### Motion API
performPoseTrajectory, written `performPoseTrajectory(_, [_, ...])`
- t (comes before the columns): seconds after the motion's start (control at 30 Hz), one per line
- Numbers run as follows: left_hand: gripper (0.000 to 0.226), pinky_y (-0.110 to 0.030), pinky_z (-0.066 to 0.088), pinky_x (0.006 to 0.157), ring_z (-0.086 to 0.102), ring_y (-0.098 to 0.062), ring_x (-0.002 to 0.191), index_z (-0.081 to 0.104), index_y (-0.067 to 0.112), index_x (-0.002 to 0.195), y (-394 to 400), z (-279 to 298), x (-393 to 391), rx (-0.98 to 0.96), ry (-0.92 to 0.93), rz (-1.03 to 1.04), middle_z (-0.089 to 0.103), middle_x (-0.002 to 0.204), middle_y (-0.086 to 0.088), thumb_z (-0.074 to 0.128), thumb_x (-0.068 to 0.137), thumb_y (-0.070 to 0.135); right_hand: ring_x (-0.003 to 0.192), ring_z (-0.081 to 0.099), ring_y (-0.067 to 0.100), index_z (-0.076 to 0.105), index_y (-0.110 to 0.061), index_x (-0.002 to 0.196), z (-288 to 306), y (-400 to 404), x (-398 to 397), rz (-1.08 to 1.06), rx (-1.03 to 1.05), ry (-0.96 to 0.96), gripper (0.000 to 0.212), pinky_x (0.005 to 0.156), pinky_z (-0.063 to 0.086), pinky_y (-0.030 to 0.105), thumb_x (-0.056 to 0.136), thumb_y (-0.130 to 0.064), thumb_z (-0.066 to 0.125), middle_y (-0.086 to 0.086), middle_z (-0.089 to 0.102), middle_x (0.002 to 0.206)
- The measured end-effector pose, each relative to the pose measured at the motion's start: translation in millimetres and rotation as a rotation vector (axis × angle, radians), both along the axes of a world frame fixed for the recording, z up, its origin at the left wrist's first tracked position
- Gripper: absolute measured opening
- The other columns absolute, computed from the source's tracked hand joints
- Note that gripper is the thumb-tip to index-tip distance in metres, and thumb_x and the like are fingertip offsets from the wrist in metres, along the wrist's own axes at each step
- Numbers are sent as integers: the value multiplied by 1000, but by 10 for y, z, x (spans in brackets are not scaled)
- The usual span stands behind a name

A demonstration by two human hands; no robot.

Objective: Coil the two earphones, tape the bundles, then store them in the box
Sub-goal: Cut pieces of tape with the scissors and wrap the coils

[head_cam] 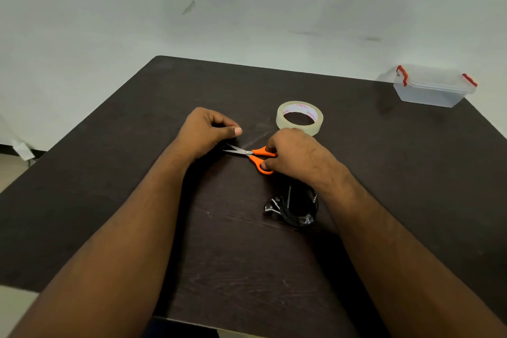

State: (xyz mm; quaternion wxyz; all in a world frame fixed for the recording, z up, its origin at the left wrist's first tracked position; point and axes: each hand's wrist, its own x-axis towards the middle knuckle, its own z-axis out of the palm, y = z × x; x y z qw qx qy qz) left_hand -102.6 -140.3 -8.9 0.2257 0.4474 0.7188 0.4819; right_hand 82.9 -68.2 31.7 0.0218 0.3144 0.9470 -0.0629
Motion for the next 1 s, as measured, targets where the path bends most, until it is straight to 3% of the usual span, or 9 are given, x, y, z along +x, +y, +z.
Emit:
performPoseTrajectory(0.1, [7, -15, 54, 70, 71, -7, 77, 78, 16, 83, 8, 8, 16, -4, -40, 3, 76, 79, 2, 78, 78, 21, 81, 56, 21, 62, -7, 90, 72, 1, -1, 5, -58, -61, 21, 59, 42, 28, 85, -27, 68, 4, 59, 81])
performPoseTrajectory(0.17, [9, -20, 55, 73, 71, -10, 76, 77, 11, 82, 16, 17, 33, 33, -110, 4, 76, 79, -1, 78, 78, 19, 89, 59, 22, 63, -6, 100, 130, 11, 23, -1, -72, -100, 26, 69, 47, 32, 82, -23, 70, 8, 64, 95])
performPoseTrajectory(0.27, [6, -31, 54, 87, 70, -22, 87, 75, 3, 81, 46, 33, 116, 127, -304, -48, 74, 89, -16, 72, 81, 8, 82, 56, 21, 57, -6, 93, 162, 6, 45, 26, -25, -186, 18, 61, 43, 28, 82, -16, 66, 8, 60, 91])
performPoseTrajectory(0.37, [12, -32, 54, 91, 68, -31, 96, 72, 4, 78, 81, 44, 212, 182, -544, -145, 72, 99, -22, 63, 86, 1, 68, 46, 15, 50, -10, 82, 149, 9, 42, 31, 18, -227, 13, 50, 33, 22, 84, -13, 62, 2, 49, 74])
performPoseTrajectory(0.53, [17, -34, 54, 91, 69, -30, 101, 71, 11, 80, 85, 66, 154, 168, -777, -161, 73, 102, -17, 56, 89, 6, 68, 42, 14, 44, -19, 68, 101, 154, 196, 12, -79, -31, 27, 51, 30, 23, 78, -19, 70, 3, 46, 82])
performPoseTrajectory(0.67, [26, -35, 58, 82, 72, -27, 95, 72, 11, 75, 86, 66, 110, 108, -913, -125, 75, 95, -14, 50, 89, 9, 68, 55, 15, 60, -10, 80, 114, 238, 276, -106, -435, 420, 51, 60, 45, 28, 62, -54, 79, 8, 61, 80])
performPoseTrajectory(0.77, [22, -37, 56, 86, 70, -26, 101, 68, 6, 84, 85, 61, 86, 83, -958, -116, 74, 100, -15, 48, 90, 11, 59, 58, 18, 61, -10, 80, 76, 171, 188, -170, -1131, 729, 56, 55, 54, 30, 70, -65, 67, 10, 55, 74])
performPoseTrajectory(0.87, [27, -37, 54, 89, 71, -24, 99, 71, 6, 82, 94, 64, 88, 69, -978, -110, 74, 98, -15, 45, 91, 12, 43, 57, 12, 68, -8, 81, 15, 104, 125, -255, -1563, 709, 67, 40, 47, 19, 70, -72, 54, 3, 58, 58])
performPoseTrajectory(1.0, [44, -35, 56, 82, 73, -20, 90, 75, 11, 62, 89, 71, 76, 65, -976, -90, 76, 90, -12, 44, 93, 12, 35, 49, 5, 69, -6, 78, -55, 5, 39, -342, -1627, 534, 65, 32, 38, 14, 75, -69, 57, -1, 54, 50])
